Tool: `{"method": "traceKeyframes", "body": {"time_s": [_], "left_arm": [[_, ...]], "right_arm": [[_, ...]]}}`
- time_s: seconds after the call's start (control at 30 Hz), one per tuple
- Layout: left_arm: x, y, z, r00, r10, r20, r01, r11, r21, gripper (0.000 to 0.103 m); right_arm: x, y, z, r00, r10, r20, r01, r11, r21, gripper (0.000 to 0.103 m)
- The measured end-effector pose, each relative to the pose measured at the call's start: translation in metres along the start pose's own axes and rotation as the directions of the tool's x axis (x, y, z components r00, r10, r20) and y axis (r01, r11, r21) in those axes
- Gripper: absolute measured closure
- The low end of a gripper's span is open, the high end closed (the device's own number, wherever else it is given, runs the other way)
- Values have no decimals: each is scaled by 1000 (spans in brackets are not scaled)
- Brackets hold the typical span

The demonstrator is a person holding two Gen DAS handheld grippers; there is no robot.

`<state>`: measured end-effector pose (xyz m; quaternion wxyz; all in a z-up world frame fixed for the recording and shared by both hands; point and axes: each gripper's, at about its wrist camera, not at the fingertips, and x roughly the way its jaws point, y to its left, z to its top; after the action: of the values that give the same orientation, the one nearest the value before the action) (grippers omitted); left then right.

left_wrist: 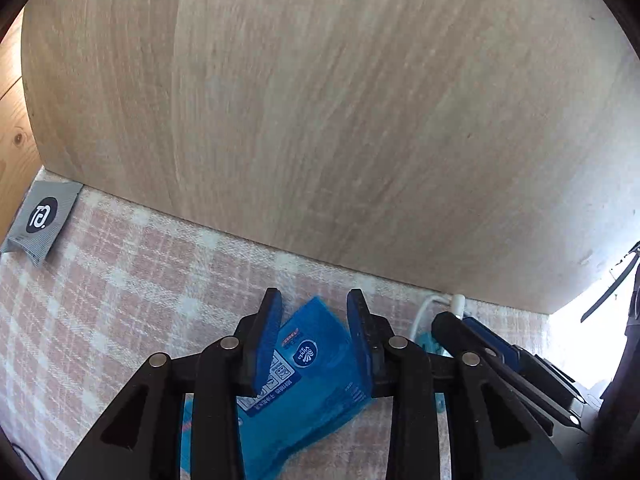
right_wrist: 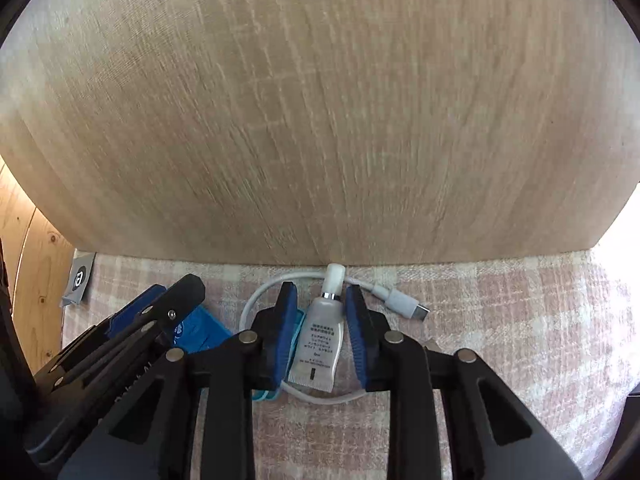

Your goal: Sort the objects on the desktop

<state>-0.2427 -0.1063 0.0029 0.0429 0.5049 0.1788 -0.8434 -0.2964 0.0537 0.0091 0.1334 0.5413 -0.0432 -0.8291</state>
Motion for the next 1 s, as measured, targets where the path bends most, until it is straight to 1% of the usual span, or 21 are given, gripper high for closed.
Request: {"method": "traceKeyframes", "body": {"time_s": [0.03,0.1,0.2,0.3,0.37,0.43,0.47,0.53,0.6,0.63,0.7,0.77,0.83,0.87,0.9,0.93,0.97,1.0], "left_arm": [[-1,-2,-5,1000,-8,-5,8,1000,5,77],[-4,-7,-18,1000,-20,-7,20,1000,21,81],[-12,-16,-42,998,-59,-22,60,996,63,82],[-22,-27,-72,995,-94,-45,99,989,108,82],[-30,-37,-95,992,-108,-72,118,979,164,82],[-36,-48,-116,988,-120,-94,138,967,215,82],[-35,-58,-116,987,-120,-103,142,958,248,82],[-41,-66,-132,985,-121,-121,151,945,290,82],[-46,-72,-149,972,-158,-176,205,933,297,82],[-48,-75,-158,967,-161,-199,219,922,320,82],[-55,-92,-171,970,-134,-204,201,911,359,81],[-64,-86,-162,979,-103,-178,162,918,361,81],[-77,-70,-158,983,-80,-166,130,939,319,82],[-79,-62,-156,982,-78,-170,126,948,293,82],[-81,-50,-150,983,-78,-167,121,956,266,82],[-84,-43,-147,985,-74,-154,111,963,245,82],[-89,-36,-144,988,-70,-138,101,968,230,82],[-96,-28,-143,990,-66,-128,93,972,217,82]], "right_arm": [[-2,-3,-4,1000,11,-10,-11,1000,-6,82],[-9,-10,-13,999,25,-32,-26,999,-26,82],[-21,-18,-32,998,25,-54,-30,996,-79,82],[-38,-30,-57,996,29,-86,-37,994,-99,82],[-50,-41,-77,994,37,-101,-48,994,-103,82],[-64,-50,-95,993,29,-111,-42,992,-115,82],[-70,-53,-102,993,24,-118,-39,992,-120,82],[-81,-63,-114,990,28,-135,-43,993,-106,82],[-89,-74,-129,987,34,-159,-49,994,-95,82],[-94,-77,-137,985,29,-168,-48,993,-112,83],[-101,-75,-156,981,-15,-191,-19,984,-177,84],[-104,-78,-162,973,-85,-217,33,972,-234,84],[-109,-94,-165,959,-137,-247,81,972,-222,84],[-114,-105,-165,956,-121,-266,73,980,-183,84],[-122,-115,-164,960,-70,-273,35,991,-131,84],[-132,-124,-162,966,-17,-260,-5,996,-84,84],[-144,-131,-161,973,11,-232,-25,998,-58,82],[-155,-135,-161,980,17,-200,-28,998,-50,82]]}}
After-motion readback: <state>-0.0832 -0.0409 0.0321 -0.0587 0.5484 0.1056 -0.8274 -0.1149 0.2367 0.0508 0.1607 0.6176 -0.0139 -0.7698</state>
